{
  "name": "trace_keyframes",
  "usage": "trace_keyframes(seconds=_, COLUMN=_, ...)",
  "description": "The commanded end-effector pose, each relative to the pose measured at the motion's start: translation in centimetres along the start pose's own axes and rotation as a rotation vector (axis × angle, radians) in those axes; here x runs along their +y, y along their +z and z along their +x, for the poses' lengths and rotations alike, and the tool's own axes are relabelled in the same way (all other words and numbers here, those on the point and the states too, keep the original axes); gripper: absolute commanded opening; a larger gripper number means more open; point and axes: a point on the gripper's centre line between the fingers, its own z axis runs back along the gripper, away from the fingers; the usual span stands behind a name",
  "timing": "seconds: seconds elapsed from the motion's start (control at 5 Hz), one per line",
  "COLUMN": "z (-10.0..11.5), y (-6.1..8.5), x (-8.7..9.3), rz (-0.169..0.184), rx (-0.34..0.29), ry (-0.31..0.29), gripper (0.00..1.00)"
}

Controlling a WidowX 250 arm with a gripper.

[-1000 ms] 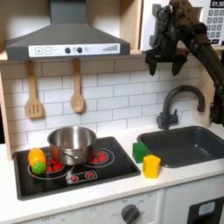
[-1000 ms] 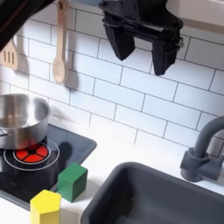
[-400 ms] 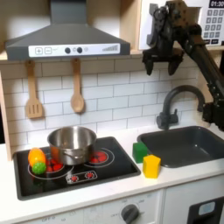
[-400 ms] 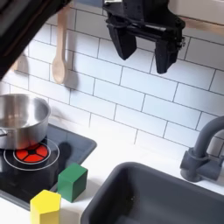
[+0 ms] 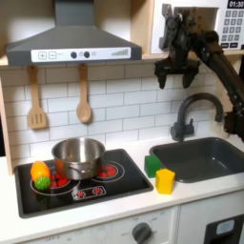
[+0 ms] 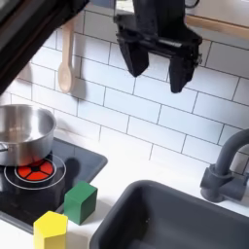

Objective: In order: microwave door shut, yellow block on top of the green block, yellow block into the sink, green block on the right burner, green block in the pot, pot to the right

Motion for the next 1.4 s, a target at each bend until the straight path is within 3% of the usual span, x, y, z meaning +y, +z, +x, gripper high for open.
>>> trace_keyframes(seconds=0.0, z=-1.7, y=0.9, x=0.6, rz=0.030, rx=0.014, ry=0.017, gripper=1.00)
trace_keyframes(seconds=0.6, z=-8.5, y=1.9, x=3.8, rz=0.137, rx=0.134, ry=0.125, gripper=1.00)
trace_keyframes(seconds=0.8, z=-10.5, y=1.9, x=4.7, rz=0.150, rx=0.176, ry=0.150, gripper=1.00)
trace_keyframes(seconds=1.2, z=-10.9, y=2.3, x=4.7, rz=0.152, rx=0.194, ry=0.167, gripper=1.00)
